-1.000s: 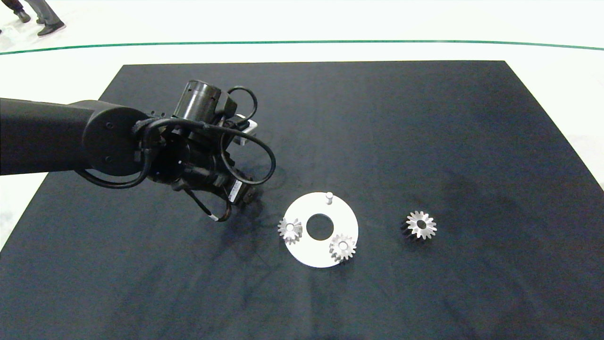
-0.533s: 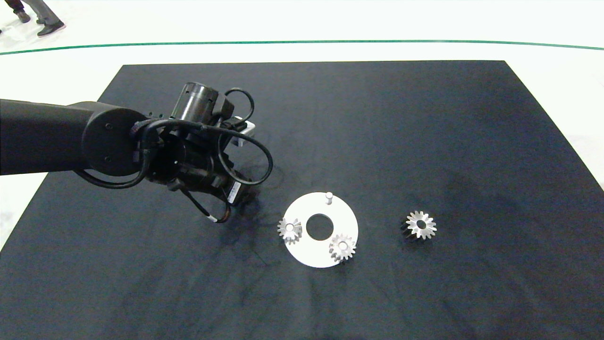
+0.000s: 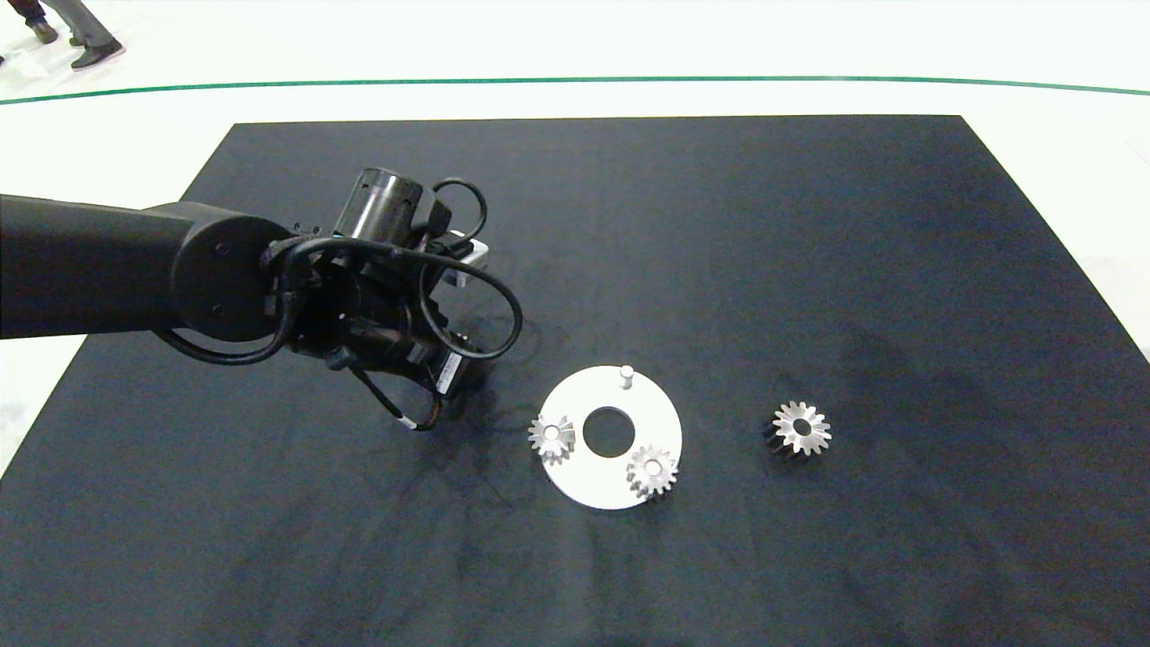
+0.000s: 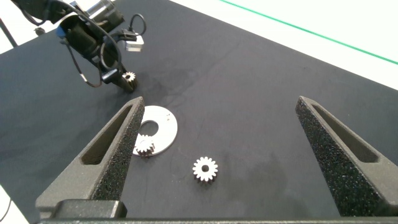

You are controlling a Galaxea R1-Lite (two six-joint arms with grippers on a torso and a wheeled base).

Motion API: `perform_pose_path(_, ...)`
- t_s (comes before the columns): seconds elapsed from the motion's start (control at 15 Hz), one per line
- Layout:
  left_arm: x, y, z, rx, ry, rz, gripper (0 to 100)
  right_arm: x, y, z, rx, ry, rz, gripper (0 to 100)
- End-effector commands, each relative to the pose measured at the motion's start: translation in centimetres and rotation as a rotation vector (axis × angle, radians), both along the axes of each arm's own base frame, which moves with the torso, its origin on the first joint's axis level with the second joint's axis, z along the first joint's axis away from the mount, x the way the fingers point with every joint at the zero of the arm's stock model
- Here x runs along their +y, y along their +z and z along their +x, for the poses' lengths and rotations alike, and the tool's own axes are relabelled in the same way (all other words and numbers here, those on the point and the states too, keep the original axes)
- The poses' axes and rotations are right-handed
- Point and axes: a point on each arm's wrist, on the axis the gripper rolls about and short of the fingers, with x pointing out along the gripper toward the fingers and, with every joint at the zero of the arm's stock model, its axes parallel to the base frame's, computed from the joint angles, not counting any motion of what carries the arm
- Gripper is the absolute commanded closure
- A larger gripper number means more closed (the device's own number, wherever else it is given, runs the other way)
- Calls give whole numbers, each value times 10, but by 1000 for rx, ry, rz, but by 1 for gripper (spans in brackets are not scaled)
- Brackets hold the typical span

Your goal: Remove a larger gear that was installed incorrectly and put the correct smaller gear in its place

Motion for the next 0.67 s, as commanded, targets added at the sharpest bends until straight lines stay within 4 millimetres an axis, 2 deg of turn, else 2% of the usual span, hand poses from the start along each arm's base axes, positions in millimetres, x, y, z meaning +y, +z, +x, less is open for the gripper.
perform_pose_path(0.07,-1,-4,2,9,-1,7,44,1,0,1,-1,1,-3,0)
perform_pose_path(0.67,-5,-5,3,2,13,-17,62,0,0,0,-2,-1,-2,0)
